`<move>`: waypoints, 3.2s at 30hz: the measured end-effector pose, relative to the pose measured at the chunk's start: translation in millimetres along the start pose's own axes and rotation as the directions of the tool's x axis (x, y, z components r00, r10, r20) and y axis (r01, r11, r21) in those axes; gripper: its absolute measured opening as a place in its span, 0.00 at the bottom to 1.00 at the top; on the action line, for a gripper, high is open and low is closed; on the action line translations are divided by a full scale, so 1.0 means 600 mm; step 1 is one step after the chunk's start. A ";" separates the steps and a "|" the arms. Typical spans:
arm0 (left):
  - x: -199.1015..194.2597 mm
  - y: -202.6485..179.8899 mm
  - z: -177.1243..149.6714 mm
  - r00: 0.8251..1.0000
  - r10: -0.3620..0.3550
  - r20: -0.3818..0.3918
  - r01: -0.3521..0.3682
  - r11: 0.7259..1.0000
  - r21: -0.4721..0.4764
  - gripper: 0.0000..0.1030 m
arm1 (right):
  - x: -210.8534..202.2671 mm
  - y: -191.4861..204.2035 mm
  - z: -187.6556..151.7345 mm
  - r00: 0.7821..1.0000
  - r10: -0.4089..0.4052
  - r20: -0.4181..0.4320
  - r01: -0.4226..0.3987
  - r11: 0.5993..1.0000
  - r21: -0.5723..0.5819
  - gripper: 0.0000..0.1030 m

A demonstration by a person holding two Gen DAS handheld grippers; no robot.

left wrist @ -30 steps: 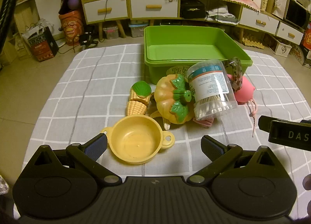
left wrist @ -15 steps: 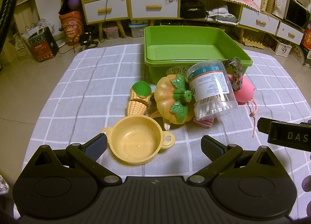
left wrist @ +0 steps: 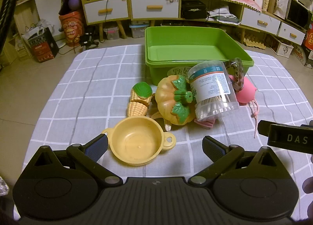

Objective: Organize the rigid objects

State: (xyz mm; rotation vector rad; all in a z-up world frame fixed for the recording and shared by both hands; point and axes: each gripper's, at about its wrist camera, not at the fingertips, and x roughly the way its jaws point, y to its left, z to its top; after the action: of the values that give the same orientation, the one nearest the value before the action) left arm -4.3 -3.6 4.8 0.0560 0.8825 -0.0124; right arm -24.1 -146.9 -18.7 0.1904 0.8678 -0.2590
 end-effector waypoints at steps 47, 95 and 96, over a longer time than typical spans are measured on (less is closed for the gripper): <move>0.078 0.003 0.028 0.938 -0.339 0.080 0.245 0.806 0.539 0.98 | 0.096 -0.024 0.049 0.832 0.552 -0.052 -0.494 0.781 0.383 0.76; 0.120 -0.024 -0.002 0.950 -0.289 0.115 0.134 0.714 0.687 0.73 | 0.118 -0.013 0.047 0.793 0.606 -0.053 -0.527 0.728 0.439 0.14; 0.120 -0.023 -0.002 0.952 -0.285 0.115 0.132 0.716 0.685 0.73 | 0.116 -0.012 0.049 0.803 0.594 -0.049 -0.523 0.741 0.421 0.14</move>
State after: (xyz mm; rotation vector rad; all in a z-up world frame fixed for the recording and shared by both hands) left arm 39.8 -16.5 -52.1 0.6296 0.6230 -0.5535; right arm 38.1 -171.9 -54.2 0.8519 0.8906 0.1676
